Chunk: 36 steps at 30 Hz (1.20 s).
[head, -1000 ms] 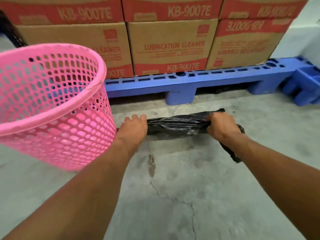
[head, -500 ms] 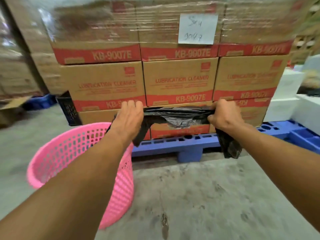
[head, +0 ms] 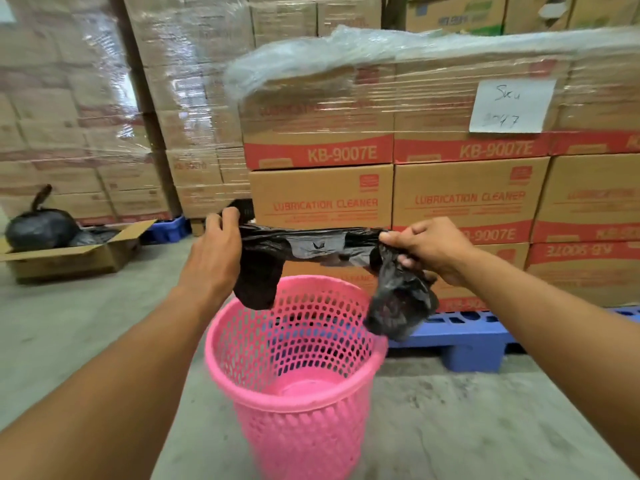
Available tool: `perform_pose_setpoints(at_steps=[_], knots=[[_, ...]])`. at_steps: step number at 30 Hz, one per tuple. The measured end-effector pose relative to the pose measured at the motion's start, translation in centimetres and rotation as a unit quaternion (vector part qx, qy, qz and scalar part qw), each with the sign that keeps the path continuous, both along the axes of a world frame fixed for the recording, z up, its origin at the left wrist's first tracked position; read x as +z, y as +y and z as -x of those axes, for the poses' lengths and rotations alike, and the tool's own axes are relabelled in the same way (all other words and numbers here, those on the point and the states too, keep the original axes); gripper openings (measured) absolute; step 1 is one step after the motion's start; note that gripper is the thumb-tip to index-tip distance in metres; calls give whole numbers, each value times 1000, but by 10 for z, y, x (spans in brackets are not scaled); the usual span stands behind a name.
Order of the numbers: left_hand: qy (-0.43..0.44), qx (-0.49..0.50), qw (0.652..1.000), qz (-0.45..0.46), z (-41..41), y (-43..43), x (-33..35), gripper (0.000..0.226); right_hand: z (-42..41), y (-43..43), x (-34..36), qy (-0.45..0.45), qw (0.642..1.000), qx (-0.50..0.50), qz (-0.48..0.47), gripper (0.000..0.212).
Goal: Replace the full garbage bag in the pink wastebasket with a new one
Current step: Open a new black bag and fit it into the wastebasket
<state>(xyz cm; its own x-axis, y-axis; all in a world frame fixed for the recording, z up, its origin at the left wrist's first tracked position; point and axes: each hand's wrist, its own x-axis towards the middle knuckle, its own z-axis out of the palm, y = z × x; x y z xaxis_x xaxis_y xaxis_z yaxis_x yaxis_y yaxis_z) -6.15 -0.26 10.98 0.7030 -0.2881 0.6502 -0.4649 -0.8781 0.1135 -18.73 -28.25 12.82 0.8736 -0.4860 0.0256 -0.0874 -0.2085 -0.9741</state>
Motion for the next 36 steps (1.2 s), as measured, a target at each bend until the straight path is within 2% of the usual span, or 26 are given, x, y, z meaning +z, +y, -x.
perform_pose_setpoints(at_steps=[4, 6, 7, 9, 11, 13, 15, 17, 18, 20, 22, 24, 26, 28, 31, 34, 36], knots=[[28, -17, 999, 17, -23, 40, -2, 33, -27, 39, 3, -81, 983, -3, -164, 23], [45, -11, 998, 37, -31, 58, -8, 39, -37, 55, 3, -98, 970, 14, -221, 43], [47, -11, 998, 40, -37, 66, -13, 50, -42, 64, 3, -93, 968, 11, -233, 45], [70, -16, 996, 49, -49, 83, -23, 72, -50, 73, 2, -69, 969, 1, -237, 32], [109, -25, 990, 80, -61, 98, -32, 81, -54, 78, 3, -19, 988, -50, -148, 20], [92, -37, 989, 105, -65, 106, -38, 74, -59, 72, 2, -5, 989, -108, -98, 25], [38, -67, 987, 143, -64, 108, -46, 55, -61, 74, 0, 23, 984, -154, -83, 22], [6, -88, 980, 180, -63, 103, -54, 36, -65, 76, -12, 66, 977, -176, -101, 21], [5, -89, 977, 194, -63, 99, -58, 33, -65, 78, -21, 74, 975, -163, -129, 31], [9, -90, 973, 214, -61, 95, -61, 33, -69, 77, -33, 26, 962, -142, -231, 37], [14, -104, 976, 191, -56, 92, -62, 40, -72, 76, -37, -40, 937, -161, -309, 30], [23, -118, 978, 171, -53, 91, -61, 54, -77, 72, -41, -111, 916, -173, -344, 18], [24, -117, 980, 161, -49, 92, -60, 52, -83, 69, -45, -164, 901, -181, -358, 25], [27, -93, 985, 146, -45, 93, -62, 38, -85, 68, -50, -187, 906, -194, -327, 24], [45, -66, 988, 133, -35, 91, -60, 22, -88, 64, -61, -211, 928, -237, -195, 33], [51, -70, 988, 128, -25, 78, -59, 19, -90, 62, -72, -234, 952, -181, 78, 33], [47, -78, 989, 120, -19, 67, -58, 21, -84, 70, -80, -179, 948, -84, 248, 27]])
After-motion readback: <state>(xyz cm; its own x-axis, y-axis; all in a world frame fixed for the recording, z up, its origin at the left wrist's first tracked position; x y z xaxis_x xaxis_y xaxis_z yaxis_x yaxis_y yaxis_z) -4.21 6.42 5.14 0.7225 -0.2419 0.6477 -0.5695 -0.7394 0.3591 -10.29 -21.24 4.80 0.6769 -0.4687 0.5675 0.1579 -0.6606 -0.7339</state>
